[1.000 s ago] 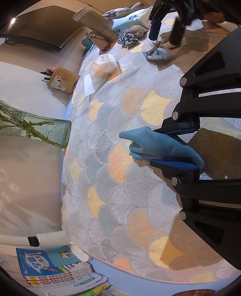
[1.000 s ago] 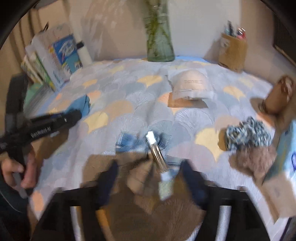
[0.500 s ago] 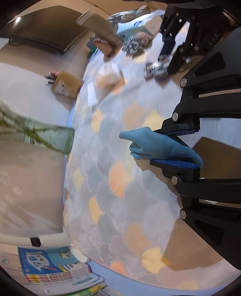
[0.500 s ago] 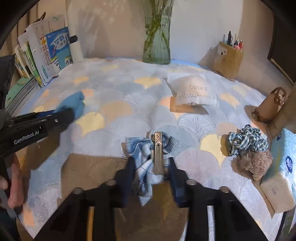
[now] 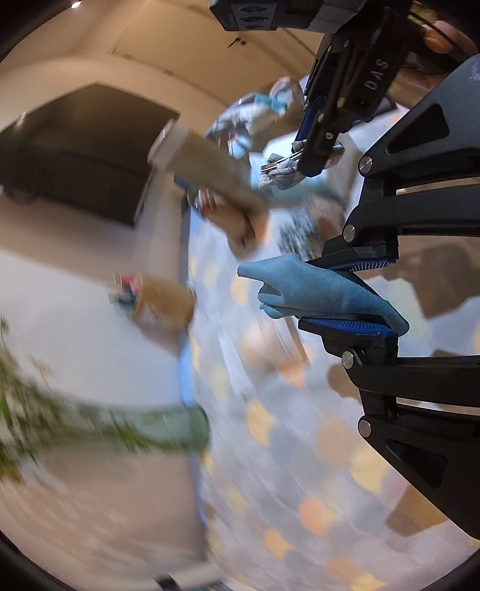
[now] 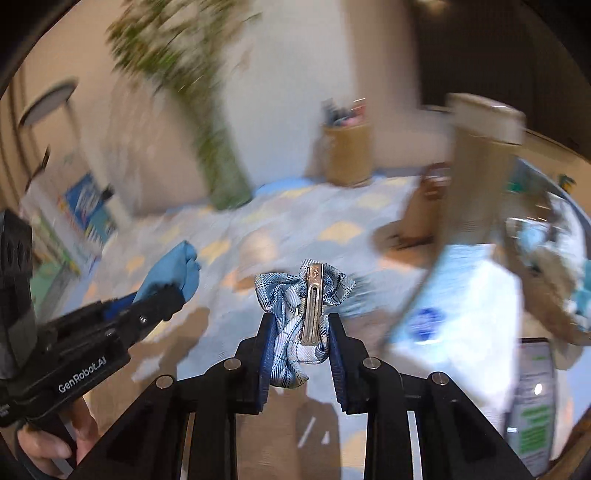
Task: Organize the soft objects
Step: 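Carry the blue cloth and plaid cloth with both grippers to the glass bowl, then open both grippers to drop the cloths into the glass bowl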
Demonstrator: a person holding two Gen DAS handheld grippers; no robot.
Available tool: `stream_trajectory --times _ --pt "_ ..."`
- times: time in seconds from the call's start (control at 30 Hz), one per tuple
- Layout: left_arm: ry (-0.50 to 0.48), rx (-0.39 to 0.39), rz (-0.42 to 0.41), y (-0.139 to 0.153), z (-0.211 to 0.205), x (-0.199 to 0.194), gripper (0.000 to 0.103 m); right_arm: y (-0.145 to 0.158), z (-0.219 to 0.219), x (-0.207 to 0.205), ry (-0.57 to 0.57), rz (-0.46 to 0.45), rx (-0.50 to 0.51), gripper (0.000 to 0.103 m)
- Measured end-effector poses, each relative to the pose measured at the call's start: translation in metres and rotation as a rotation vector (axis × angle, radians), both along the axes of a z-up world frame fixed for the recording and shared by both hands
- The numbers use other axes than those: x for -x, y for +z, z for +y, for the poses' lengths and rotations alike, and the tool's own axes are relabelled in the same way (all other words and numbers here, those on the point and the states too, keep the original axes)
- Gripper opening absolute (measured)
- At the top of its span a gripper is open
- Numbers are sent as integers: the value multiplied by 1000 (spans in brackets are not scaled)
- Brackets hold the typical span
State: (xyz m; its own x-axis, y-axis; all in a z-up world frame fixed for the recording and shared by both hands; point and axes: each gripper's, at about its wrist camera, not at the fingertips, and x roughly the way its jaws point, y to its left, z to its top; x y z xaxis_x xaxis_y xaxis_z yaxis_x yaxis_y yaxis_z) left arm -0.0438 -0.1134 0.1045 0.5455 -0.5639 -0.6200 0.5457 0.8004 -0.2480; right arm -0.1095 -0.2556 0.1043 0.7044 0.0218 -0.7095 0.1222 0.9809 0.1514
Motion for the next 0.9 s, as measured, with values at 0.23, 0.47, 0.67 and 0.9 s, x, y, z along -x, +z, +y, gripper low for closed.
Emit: stream_trajectory --times 0.23,0.47,0.67,0.9 --pt "-198 1 -52 29 -100 24 20 32 -92 38 -180 -52 -36 27" --pt "-394 16 -52 40 -205 44 20 61 -185 68 -334 -77 5 27" --pt "-438 32 -35 32 -275 36 19 71 -260 68 -441 -51 59 27" --pt "-451 11 -44 22 -343 21 19 42 -350 51 -546 -5 -186 27"
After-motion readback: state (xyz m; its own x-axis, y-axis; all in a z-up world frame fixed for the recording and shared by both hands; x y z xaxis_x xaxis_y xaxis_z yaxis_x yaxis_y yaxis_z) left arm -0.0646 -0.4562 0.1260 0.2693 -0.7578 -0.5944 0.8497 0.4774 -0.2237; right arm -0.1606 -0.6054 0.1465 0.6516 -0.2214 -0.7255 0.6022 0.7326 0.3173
